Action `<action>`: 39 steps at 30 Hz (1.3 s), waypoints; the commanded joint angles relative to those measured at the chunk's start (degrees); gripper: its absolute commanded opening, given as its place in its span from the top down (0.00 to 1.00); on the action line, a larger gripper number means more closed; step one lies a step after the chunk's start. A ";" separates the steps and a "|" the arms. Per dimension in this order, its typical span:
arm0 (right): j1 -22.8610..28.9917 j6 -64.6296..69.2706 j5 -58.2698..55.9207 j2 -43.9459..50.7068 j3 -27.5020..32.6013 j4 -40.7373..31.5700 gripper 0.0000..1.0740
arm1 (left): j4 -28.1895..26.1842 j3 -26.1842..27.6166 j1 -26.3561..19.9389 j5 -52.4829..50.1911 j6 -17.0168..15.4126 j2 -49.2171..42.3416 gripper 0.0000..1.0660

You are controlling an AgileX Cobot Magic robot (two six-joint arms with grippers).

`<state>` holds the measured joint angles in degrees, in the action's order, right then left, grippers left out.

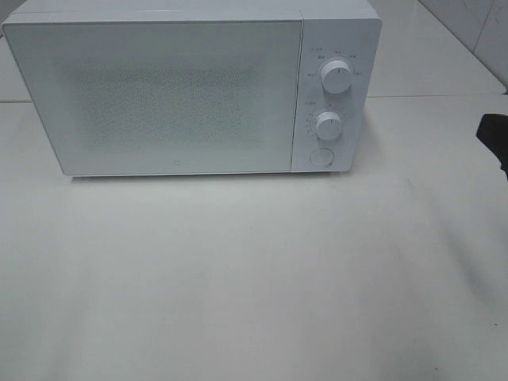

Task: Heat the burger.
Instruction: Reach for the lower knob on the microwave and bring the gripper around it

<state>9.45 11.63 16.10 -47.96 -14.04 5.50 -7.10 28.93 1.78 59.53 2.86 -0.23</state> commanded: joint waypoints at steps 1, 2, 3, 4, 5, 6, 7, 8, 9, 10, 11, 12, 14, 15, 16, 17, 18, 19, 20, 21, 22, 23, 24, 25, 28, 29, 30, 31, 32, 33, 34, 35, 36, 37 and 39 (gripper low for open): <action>-0.11 0.46 8.65 -6.19 0.11 0.29 0.32 | -0.11 -0.11 -0.23 -0.11 -0.23 -1.26 0.08; -0.11 0.46 8.65 -6.19 0.11 0.29 0.32 | -0.11 -0.11 -0.23 -0.11 -0.23 -1.26 0.08; -0.11 0.40 13.12 -9.40 0.11 0.29 0.32 | -0.11 -0.11 -0.23 -0.11 -0.23 -1.26 0.08; -0.11 0.40 15.64 -10.83 0.11 0.29 0.32 | -0.11 -0.11 -0.23 -0.11 -0.23 -1.26 0.08; -0.11 0.40 15.64 -10.83 0.11 0.29 0.32 | -0.11 -0.11 -0.23 -0.11 -0.23 -1.26 0.08; -0.11 0.40 19.71 -14.32 0.11 -0.23 0.32 | -0.11 -0.11 -0.23 -0.11 -0.23 -1.26 0.08; -0.11 0.40 21.72 -16.04 0.11 -0.63 0.32 | -0.11 -0.11 -0.23 -0.11 -0.23 -1.26 0.08; -0.11 0.40 21.72 -16.04 0.11 -0.63 0.32 | -0.11 -0.11 -0.23 -0.11 -0.23 -1.26 0.08; -0.11 -0.63 24.92 -19.19 0.11 -2.52 0.32 | -0.11 -0.11 -0.23 -0.11 -0.23 -1.26 0.08; -0.11 -0.63 24.92 -19.19 0.11 -2.52 0.32 | -0.11 -0.11 -0.23 -0.11 -0.23 -1.26 0.08; -0.06 -1.78 26.70 -20.97 0.11 -3.72 0.32 | -0.11 -0.11 -0.23 -0.11 -0.23 -1.26 0.08; -0.06 -4.87 29.74 -24.24 0.11 -6.13 0.32 | -0.11 -0.11 -0.23 -0.11 -0.23 -1.26 0.08; -0.06 -6.76 31.40 -26.07 0.11 -7.45 0.32 | -0.11 -0.11 -0.23 -0.11 -0.23 -1.26 0.08; 0.23 -9.40 34.72 -29.16 0.11 -10.03 0.32 | -0.11 -0.11 -0.23 -0.11 -0.23 -1.26 0.08; 1.03 -10.54 36.27 -30.77 0.11 -12.26 0.32 | -0.11 -0.11 -0.23 -0.11 -0.23 -1.26 0.08; 1.03 -10.54 36.27 -30.77 0.11 -12.26 0.32 | -0.11 -0.11 -0.23 -0.11 -0.23 -1.26 0.08; 3.44 -13.06 38.62 -33.40 0.11 -17.02 0.32 | -0.11 -0.11 -0.23 -0.11 -0.23 -1.26 0.08; 3.44 -13.06 38.62 -33.40 0.11 -17.02 0.32 | -0.11 -0.11 -0.23 -0.11 -0.23 -1.26 0.08; 6.99 -16.56 41.37 -36.10 0.11 -22.80 0.32 | -0.11 -0.11 -0.23 -0.11 -0.23 -1.26 0.08; 8.54 -17.82 42.80 -37.13 0.11 -25.21 0.32 | -0.11 -0.11 -0.23 -0.11 -0.23 -1.26 0.08; 8.54 -17.82 42.80 -37.13 0.11 -25.21 0.32 | -0.11 -0.11 -0.23 -0.11 -0.23 -1.26 0.08; 12.38 -19.54 45.78 -39.59 0.11 -30.48 0.32 | -0.11 -0.11 -0.23 -0.11 -0.23 -1.26 0.08; 14.21 -19.65 46.87 -40.74 0.00 -32.49 0.32 | -0.11 -0.11 -0.23 -0.11 -0.23 -1.26 0.08; 14.21 -19.65 46.87 -40.74 0.00 -32.49 0.32 | -0.11 -0.11 -0.23 -0.11 -0.23 -1.26 0.08; 18.68 -19.60 50.02 -43.26 0.00 -37.64 0.32 | -0.11 -0.11 -0.23 -0.11 -0.23 -1.26 0.08; 21.20 -19.60 51.11 -44.40 -0.17 -39.76 0.32 | -0.11 -0.11 -0.23 -0.11 -0.23 -1.26 0.08; 22.63 -19.60 51.11 -45.03 -0.57 -41.14 0.32 | -0.11 -0.11 -0.23 -0.11 -0.23 -1.26 0.08; 22.63 -19.60 51.11 -45.03 -0.57 -41.14 0.32 | -0.11 -0.11 -0.23 -0.11 -0.23 -1.26 0.08; 25.27 -19.65 50.82 -46.07 -1.60 -43.77 0.32 | -0.11 -0.11 -0.23 -0.11 -0.23 -1.26 0.08; 26.47 -19.94 50.82 -46.52 -2.23 -44.86 0.32 | -0.11 -0.11 -0.23 -0.11 -0.23 -1.26 0.08; 26.47 -19.94 50.82 -46.52 -2.23 -44.86 0.32 | -0.11 -0.11 -0.23 -0.11 -0.23 -1.26 0.08; 28.30 -21.14 50.94 -47.38 -3.55 -46.35 0.32 | -0.11 -0.11 -0.23 -0.11 -0.23 -1.26 0.08; 29.11 -21.72 50.94 -47.78 -4.13 -46.87 0.32 | -0.11 -0.11 -0.23 -0.11 -0.23 -1.26 0.08; 29.11 -21.72 50.94 -47.78 -4.13 -46.87 0.32 | -0.11 -0.11 -0.23 -0.11 -0.23 -1.26 0.08; 31.34 -23.84 50.88 -49.39 -6.02 -47.96 0.32 | -0.11 -0.11 -0.23 -0.11 -0.23 -1.26 0.08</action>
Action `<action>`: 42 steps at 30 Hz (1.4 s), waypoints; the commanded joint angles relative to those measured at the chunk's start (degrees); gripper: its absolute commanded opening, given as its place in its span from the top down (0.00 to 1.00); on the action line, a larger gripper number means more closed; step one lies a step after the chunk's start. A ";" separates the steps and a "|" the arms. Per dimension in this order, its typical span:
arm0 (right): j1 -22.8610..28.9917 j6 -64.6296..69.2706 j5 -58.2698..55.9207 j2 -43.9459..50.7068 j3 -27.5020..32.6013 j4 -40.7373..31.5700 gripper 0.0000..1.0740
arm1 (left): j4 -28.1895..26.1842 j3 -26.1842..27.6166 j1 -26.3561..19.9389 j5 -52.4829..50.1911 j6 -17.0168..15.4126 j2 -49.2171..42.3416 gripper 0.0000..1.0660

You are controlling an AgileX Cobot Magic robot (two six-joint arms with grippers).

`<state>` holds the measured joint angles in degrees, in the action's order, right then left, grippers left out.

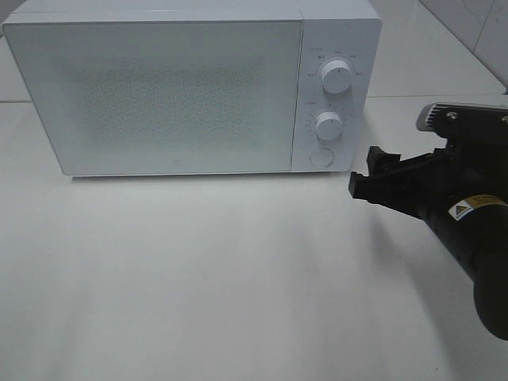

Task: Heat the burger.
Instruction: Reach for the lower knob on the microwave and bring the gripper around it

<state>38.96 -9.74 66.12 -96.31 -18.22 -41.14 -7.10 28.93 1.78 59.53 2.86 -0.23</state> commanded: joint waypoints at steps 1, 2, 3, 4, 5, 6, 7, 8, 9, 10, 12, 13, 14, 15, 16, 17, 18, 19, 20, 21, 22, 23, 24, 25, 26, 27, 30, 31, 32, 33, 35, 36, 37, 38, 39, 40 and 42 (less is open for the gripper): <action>1.83 -2.46 0.86 -1.03 -1.83 -1.32 0.32 | -0.11 -0.11 -0.23 -0.11 -0.23 -1.26 0.08; 3.15 -3.67 0.80 -2.18 -3.09 -1.95 0.32 | -0.11 -0.11 -0.23 -0.11 -0.23 -1.26 0.08; 4.18 -4.47 0.29 -2.81 -4.13 -2.52 0.32 | -0.11 -0.11 -0.23 -0.11 -0.23 -1.26 0.08; 4.18 -4.47 0.29 -2.81 -4.13 -2.52 0.32 | -0.11 -0.11 -0.23 -0.11 -0.23 -1.26 0.08; 4.58 -5.10 0.00 -3.09 -4.76 -3.04 0.32 | -0.11 -0.11 -0.23 -0.11 -0.23 -1.26 0.08; 5.33 -6.59 -0.23 -3.15 -5.67 -3.84 0.32 | -0.11 -0.11 -0.23 -0.11 -0.23 -1.26 0.08; 5.33 -6.59 -0.23 -3.15 -5.67 -3.84 0.32 | -0.11 -0.11 -0.23 -0.11 -0.23 -1.26 0.08; 5.67 -7.33 -0.29 -3.15 -6.07 -4.30 0.32 | -0.11 -0.11 -0.23 -0.11 -0.23 -1.26 0.08; 5.96 -9.45 -0.46 -3.15 -6.99 -5.33 0.32 | -0.11 -0.11 -0.23 -0.11 -0.23 -1.26 0.08; 5.96 -9.45 -0.46 -3.15 -6.99 -5.33 0.32 | -0.11 -0.11 -0.23 -0.11 -0.23 -1.26 0.08; 5.96 -11.17 -0.57 -3.27 -8.08 -6.36 0.32 | -0.11 -0.11 -0.23 -0.11 -0.23 -1.26 0.08; 5.96 -11.17 -0.57 -3.27 -8.08 -6.36 0.32 | -0.11 -0.11 -0.23 -0.11 -0.23 -1.26 0.08; 5.96 -11.69 -0.52 -3.27 -8.37 -6.93 0.32 | -0.11 -0.11 -0.23 -0.11 -0.23 -1.26 0.08; 5.96 -11.69 -0.52 -3.27 -8.37 -6.93 0.32 | -0.11 -0.11 -0.23 -0.11 -0.23 -1.26 0.08; 5.96 -12.15 -0.29 -3.27 -8.48 -7.51 0.32 | -0.11 -0.11 -0.23 -0.11 -0.23 -1.26 0.08; 5.96 -12.15 -0.23 -3.27 -8.48 -7.51 0.32 | -0.11 -0.11 -0.23 -0.11 -0.23 -1.26 0.08; 5.96 -12.15 -0.23 -3.27 -8.48 -7.51 0.32 | -0.11 -0.11 -0.23 -0.11 -0.23 -1.26 0.08; 5.96 -12.15 -0.23 -3.27 -8.48 -7.51 0.32 | -0.11 -0.11 -0.23 -0.11 -0.23 -1.26 0.08; 5.96 -12.09 -0.29 -3.27 -8.48 -7.51 0.32 | -0.11 -0.11 -0.23 -0.11 -0.23 -1.26 0.08; 5.96 -12.09 -0.29 -3.27 -8.48 -7.51 0.32 | -0.11 -0.11 -0.23 -0.11 -0.23 -1.26 0.08; 5.96 -12.03 -0.29 -3.27 -8.48 -7.51 0.32 | -0.11 -0.11 -0.23 -0.11 -0.23 -1.26 0.08; 5.96 -11.80 -0.29 -3.27 -8.48 -7.51 0.32 | -0.11 -0.11 -0.23 -0.11 -0.23 -1.26 0.08; 5.96 -11.80 -0.29 -3.27 -8.48 -7.51 0.32 | -0.11 -0.11 -0.23 -0.11 -0.23 -1.26 0.08; 5.96 -11.63 -0.29 -3.27 -8.48 -7.45 0.32 | -0.11 -0.11 -0.23 -0.11 -0.23 -1.26 0.08; 5.96 -11.63 -0.29 -3.27 -8.48 -7.39 0.32 | -0.11 -0.11 -0.23 -0.11 -0.23 -1.26 0.08; 5.96 -11.63 -0.29 -3.27 -8.48 -7.39 0.32 | -0.11 -0.11 -0.23 -0.11 -0.23 -1.26 0.08; 5.96 -11.17 -0.29 -3.27 -8.48 -7.39 0.32 | -0.11 -0.11 -0.23 -0.11 -0.23 -1.26 0.08; 5.96 -10.66 -0.29 -3.27 -8.48 -7.16 0.32 | -0.11 -0.11 -0.23 -0.11 -0.23 -1.26 0.08; 5.96 -10.66 -0.29 -3.27 -8.48 -7.16 0.32 | -0.11 -0.11 -0.23 -0.11 -0.23 -1.26 0.08; 5.96 -10.49 -0.29 -3.27 -8.48 -7.16 0.32 | -0.11 -0.11 -0.23 -0.11 -0.23 -1.26 0.08; 5.96 -9.85 -0.29 -3.27 -8.48 -7.16 0.32 | -0.11 -0.11 -0.23 -0.11 -0.23 -1.26 0.08; 5.96 -8.82 -0.29 -3.27 -8.48 -7.16 0.33 | -0.11 -0.11 -0.23 -0.11 -0.23 -1.26 0.08; 5.96 -8.19 -0.29 -3.27 -8.48 -7.16 0.33 | -0.11 -0.11 -0.23 -0.11 -0.23 -1.26 0.08; 5.96 -8.19 -0.29 -3.27 -8.48 -7.16 0.33 | -0.11 -0.11 -0.23 -0.11 -0.23 -1.26 0.08; 5.96 -7.45 -0.29 -3.27 -8.48 -7.16 0.34 | -0.11 -0.11 -0.23 -0.11 -0.23 -1.26 0.08; 5.96 -5.67 -0.29 -3.27 -8.48 -7.16 0.36 | -0.11 -0.11 -0.23 -0.11 -0.23 -1.26 0.08; 5.96 -3.27 -0.29 -3.27 -8.48 -7.16 0.39 | -0.11 -0.11 -0.23 -0.11 -0.23 -1.26 0.08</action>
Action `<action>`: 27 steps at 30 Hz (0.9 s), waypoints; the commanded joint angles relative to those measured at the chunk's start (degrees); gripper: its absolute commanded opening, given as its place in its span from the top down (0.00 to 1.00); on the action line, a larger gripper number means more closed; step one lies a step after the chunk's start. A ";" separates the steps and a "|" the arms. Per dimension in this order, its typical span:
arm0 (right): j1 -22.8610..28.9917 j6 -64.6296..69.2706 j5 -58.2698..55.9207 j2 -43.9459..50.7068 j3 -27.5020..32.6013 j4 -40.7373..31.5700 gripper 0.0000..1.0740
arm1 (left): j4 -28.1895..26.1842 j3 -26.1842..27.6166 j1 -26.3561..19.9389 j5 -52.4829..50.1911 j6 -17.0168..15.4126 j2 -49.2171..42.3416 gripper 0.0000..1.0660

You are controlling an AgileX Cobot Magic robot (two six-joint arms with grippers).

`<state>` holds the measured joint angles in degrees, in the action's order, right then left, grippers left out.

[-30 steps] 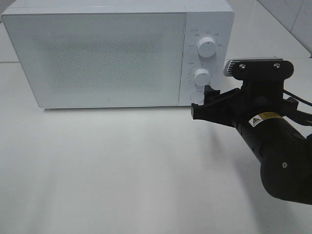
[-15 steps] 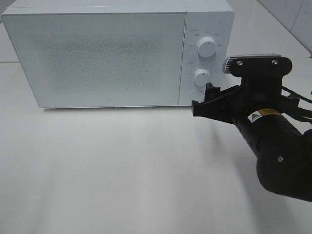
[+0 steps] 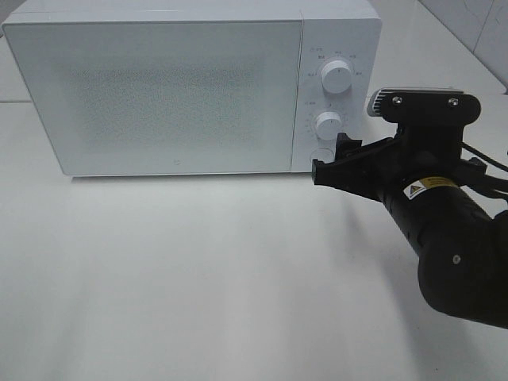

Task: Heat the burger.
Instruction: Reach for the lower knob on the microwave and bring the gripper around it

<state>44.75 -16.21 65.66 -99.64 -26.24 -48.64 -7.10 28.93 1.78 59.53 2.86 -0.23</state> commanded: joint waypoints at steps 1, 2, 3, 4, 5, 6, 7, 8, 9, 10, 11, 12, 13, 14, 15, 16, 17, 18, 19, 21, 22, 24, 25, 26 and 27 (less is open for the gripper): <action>0.17 4.41 0.17 0.06 -0.46 0.34 0.41 | -0.11 -0.11 -0.23 -0.11 -0.23 -1.26 0.08; 0.17 4.41 0.17 0.06 -0.46 0.34 0.41 | -0.11 -0.11 -0.23 -0.11 -0.23 -1.26 0.08; 0.17 7.16 0.17 0.06 -0.46 0.34 0.45 | -0.11 -0.11 -0.23 -0.11 -0.23 -1.26 0.08; 0.17 8.65 0.17 0.06 -0.46 0.34 0.47 | -0.11 -0.11 -0.23 -0.11 -0.23 -1.26 0.08; 0.17 8.65 0.17 0.06 -0.46 0.34 0.47 | -0.11 -0.11 -0.23 -0.11 -0.23 -1.26 0.08; 0.17 11.86 0.06 0.06 -0.46 0.34 0.52 | -0.11 -0.11 -0.23 -0.11 -0.23 -1.26 0.08; 0.17 12.89 0.06 0.06 -0.46 0.34 0.54 | -0.11 -0.11 -0.23 -0.11 -0.23 -1.26 0.08; 0.17 12.89 0.06 0.06 -0.46 0.34 0.54 | -0.11 -0.11 -0.23 -0.11 -0.23 -1.26 0.08; 0.17 14.32 0.06 0.06 -0.46 0.52 0.60 | -0.11 -0.11 -0.23 -0.11 -0.23 -1.26 0.08; 0.17 14.32 0.06 0.06 -0.46 0.69 0.62 | -0.11 -0.11 -0.23 -0.11 -0.23 -1.26 0.08; 0.17 14.32 0.06 0.06 -0.46 0.69 0.62 | -0.11 -0.11 -0.23 -0.11 -0.23 -1.26 0.08; 0.17 13.58 0.06 0.06 -0.46 1.20 0.64 | -0.11 -0.11 -0.23 -0.11 -0.23 -1.26 0.08; 0.17 12.72 0.06 0.06 -0.46 1.49 0.64 | -0.11 -0.11 -0.23 -0.11 -0.23 -1.26 0.08; 0.17 12.72 0.06 0.06 -0.46 1.49 0.64 | -0.11 -0.11 -0.23 -0.11 -0.23 -1.26 0.08; 0.17 10.94 0.06 0.06 -0.46 1.66 0.62 | -0.11 -0.11 -0.23 -0.11 -0.23 -1.26 0.08; 0.17 10.08 0.00 0.06 -0.46 1.66 0.60 | -0.11 -0.11 -0.23 -0.11 -0.23 -1.26 0.08; 0.17 10.08 0.00 0.06 -0.46 1.66 0.60 | -0.11 -0.11 -0.23 -0.11 -0.23 -1.26 0.08; 0.17 8.59 0.00 0.06 -0.46 1.66 0.55 | -0.11 -0.11 -0.23 -0.11 -0.23 -1.26 0.08; 0.17 8.02 0.00 0.06 -0.46 1.66 0.51 | -0.11 -0.11 -0.23 -0.11 -0.23 -1.26 0.08; 0.17 6.25 0.00 0.06 -0.46 1.72 0.43 | -0.11 -0.11 -0.23 -0.11 -0.23 -1.26 0.08; 0.17 6.25 0.00 0.06 -0.46 1.72 0.43 | -0.11 -0.11 -0.23 -0.11 -0.23 -1.26 0.08; 0.17 3.38 -0.34 0.06 -1.09 1.60 0.34 | -0.11 -0.11 -0.23 -0.11 -0.23 -1.26 0.08; 0.17 3.38 -0.34 0.06 -1.09 1.60 0.34 | -0.11 -0.11 -0.23 -0.11 -0.23 -1.26 0.08; -0.23 1.78 -1.55 0.06 -2.18 1.66 0.29 | -0.11 -0.11 -0.23 -0.11 -0.23 -1.26 0.08; -0.23 1.15 -2.35 -0.11 -2.81 1.72 0.28 | -0.11 -0.11 -0.23 -0.11 -0.23 -1.26 0.08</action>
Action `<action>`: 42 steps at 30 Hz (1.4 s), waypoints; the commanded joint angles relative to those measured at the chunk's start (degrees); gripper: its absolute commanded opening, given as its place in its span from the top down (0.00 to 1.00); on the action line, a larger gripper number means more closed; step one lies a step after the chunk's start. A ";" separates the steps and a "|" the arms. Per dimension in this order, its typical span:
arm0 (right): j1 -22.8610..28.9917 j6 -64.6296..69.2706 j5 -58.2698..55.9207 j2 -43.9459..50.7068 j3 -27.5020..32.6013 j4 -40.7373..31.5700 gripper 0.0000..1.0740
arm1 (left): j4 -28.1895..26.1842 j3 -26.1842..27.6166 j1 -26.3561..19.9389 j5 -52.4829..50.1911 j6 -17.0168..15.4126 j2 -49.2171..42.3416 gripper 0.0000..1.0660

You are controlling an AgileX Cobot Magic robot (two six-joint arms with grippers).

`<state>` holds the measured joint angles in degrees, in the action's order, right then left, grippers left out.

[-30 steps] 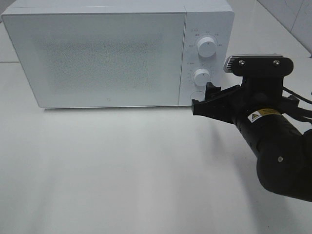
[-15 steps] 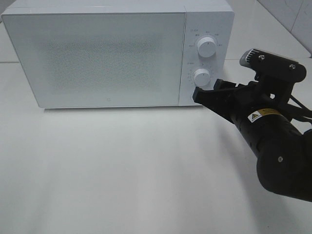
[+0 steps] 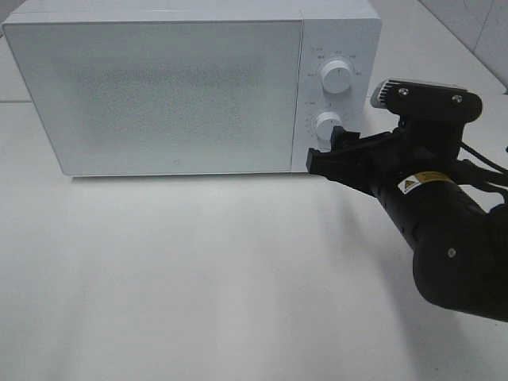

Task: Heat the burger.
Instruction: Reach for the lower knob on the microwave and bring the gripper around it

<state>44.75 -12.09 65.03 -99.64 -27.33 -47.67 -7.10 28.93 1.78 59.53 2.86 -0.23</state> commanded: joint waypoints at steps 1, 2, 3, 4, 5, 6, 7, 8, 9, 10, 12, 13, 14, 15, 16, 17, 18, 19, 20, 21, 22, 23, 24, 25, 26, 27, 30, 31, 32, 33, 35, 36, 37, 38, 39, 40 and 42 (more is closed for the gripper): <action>-0.23 -4.01 -1.95 -1.49 -3.27 0.74 0.29 | -0.11 -0.11 -0.23 -0.11 -0.23 -1.26 0.08; -0.23 -4.01 -1.95 -1.49 -3.27 0.74 0.29 | -0.11 -0.11 -0.23 -0.11 -0.23 -1.26 0.08; -0.23 -4.30 -1.66 -2.69 -4.01 0.86 0.29 | -0.11 -0.11 -0.23 -0.11 -0.23 -1.26 0.08; -0.23 -4.30 -1.66 -2.69 -4.01 0.86 0.29 | -0.11 -0.11 -0.23 -0.11 -0.23 -1.26 0.08; -0.23 -4.30 -1.72 -4.76 -5.33 1.03 0.29 | -0.11 -0.11 -0.23 -0.11 -0.23 -1.26 0.08; -0.23 -4.24 -1.83 -5.73 -6.07 1.03 0.29 | -0.11 -0.11 -0.23 -0.11 -0.23 -1.26 0.08; -0.23 -4.24 -1.83 -5.73 -6.07 1.03 0.29 | -0.11 -0.11 -0.23 -0.11 -0.23 -1.26 0.08; -0.23 -4.24 -2.06 -7.33 -7.56 1.03 0.29 | -0.11 -0.11 -0.23 -0.11 -0.23 -1.26 0.08; -0.69 -4.30 -2.18 -8.65 -9.22 1.20 0.29 | 0.00 -0.11 -0.23 -0.11 -0.23 -1.26 0.08; -0.69 -4.30 -2.18 -8.65 -9.22 1.20 0.29 | 0.00 -0.11 -0.23 -0.11 -0.23 -1.26 0.08; -1.83 -4.30 -3.61 -9.85 -10.83 2.69 0.29 | 0.06 -0.11 -0.23 -0.11 -0.23 -1.26 0.08; -1.83 -4.30 -3.61 -9.85 -10.83 2.69 0.29 | 0.06 -0.11 -0.23 -0.11 -0.23 -1.26 0.08; -3.38 -4.30 -4.98 -10.89 -12.61 4.13 0.29 | 0.06 -0.11 -0.23 -0.11 -0.23 -1.26 0.08; -4.18 -4.30 -5.44 -11.29 -13.18 4.58 0.29 | 0.06 -0.11 -0.23 -0.11 -0.23 -1.26 0.08; -4.18 -4.30 -5.44 -11.29 -13.18 4.58 0.29 | 0.06 -0.11 -0.23 -0.11 -0.23 -1.26 0.08; -5.50 -4.30 -5.39 -11.97 -14.44 5.67 0.29 | 0.06 -0.11 -0.23 -0.11 -0.23 -1.26 0.08; -6.47 -4.30 -5.44 -13.01 -15.30 6.76 0.29 | 0.00 -0.11 -0.23 -0.11 -0.23 -1.26 0.08; -6.47 -4.30 -5.44 -13.01 -15.30 6.76 0.29 | 0.00 -0.11 -0.23 -0.11 -0.23 -1.26 0.08; -6.76 -4.41 -5.50 -13.41 -15.70 7.10 0.29 | 0.00 -0.11 -0.23 -0.11 -0.23 -1.26 0.08; -6.88 -4.70 -5.39 -14.44 -16.39 7.33 0.29 | 0.00 -0.11 -0.23 -0.11 -0.23 -1.26 0.08; -6.88 -4.70 -5.39 -14.44 -16.39 7.33 0.29 | 0.00 -0.11 -0.23 -0.11 -0.23 -1.26 0.08; -6.88 -4.98 -5.39 -14.84 -16.79 7.33 0.29 | 0.00 -0.11 -0.23 -0.11 -0.23 -1.26 0.08; -6.88 -4.98 -5.39 -14.84 -16.79 7.33 0.29 | 0.00 -0.11 -0.23 -0.11 -0.23 -1.26 0.08; -6.88 -5.33 -5.39 -15.53 -17.53 7.33 0.29 | 0.00 -0.11 -0.23 -0.11 -0.23 -1.26 0.08; -7.05 -5.50 -5.27 -15.99 -18.05 7.33 0.29 | 0.00 -0.11 -0.23 -0.11 -0.23 -1.26 0.08; -7.05 -5.50 -5.27 -15.99 -18.05 7.33 0.29 | 0.00 -0.11 -0.23 -0.11 -0.23 -1.26 0.08; -8.42 -5.50 -5.56 -17.88 -19.65 8.08 0.29 | 0.00 -0.11 -0.23 -0.11 -0.23 -1.26 0.08; -8.82 -5.50 -5.67 -18.28 -20.05 8.14 0.29 | 0.00 -0.11 -0.23 -0.11 -0.23 -1.26 0.08; -9.28 -5.50 -5.67 -18.62 -20.57 8.25 0.29 | 0.00 -0.11 -0.23 -0.11 -0.23 -1.26 0.08; -9.28 -5.50 -5.67 -18.62 -20.57 8.25 0.29 | 0.00 -0.11 -0.23 -0.11 -0.23 -1.26 0.08; -9.51 -5.27 -5.61 -18.79 -20.97 8.42 0.29 | 0.00 -0.11 -0.23 -0.11 -0.23 -1.26 0.08; -9.51 -5.27 -5.61 -18.79 -20.97 8.42 0.29 | 0.00 -0.11 -0.23 -0.11 -0.23 -1.26 0.08; -9.63 -5.27 -5.50 -18.79 -21.08 8.42 0.30 | 0.00 -0.11 -0.23 -0.11 -0.23 -1.26 0.08; -9.80 -5.33 -5.21 -18.79 -21.31 8.48 0.31 | 0.00 -0.11 -0.23 -0.11 -0.23 -1.26 0.08; -9.80 -5.33 -5.21 -18.79 -21.31 8.48 0.31 | 0.00 -0.11 -0.23 -0.11 -0.23 -1.26 0.08; -9.80 -5.33 -4.98 -18.79 -21.31 8.48 0.32 | 0.00 -0.11 -0.23 -0.11 -0.23 -1.26 0.08; -9.80 -5.50 -4.87 -18.39 -21.31 8.48 0.34 | 0.00 -0.11 -0.23 -0.11 -0.23 -1.26 0.08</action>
<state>35.64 -16.62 58.21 -118.60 -47.38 -41.08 -7.10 28.93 1.78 59.53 2.86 -0.23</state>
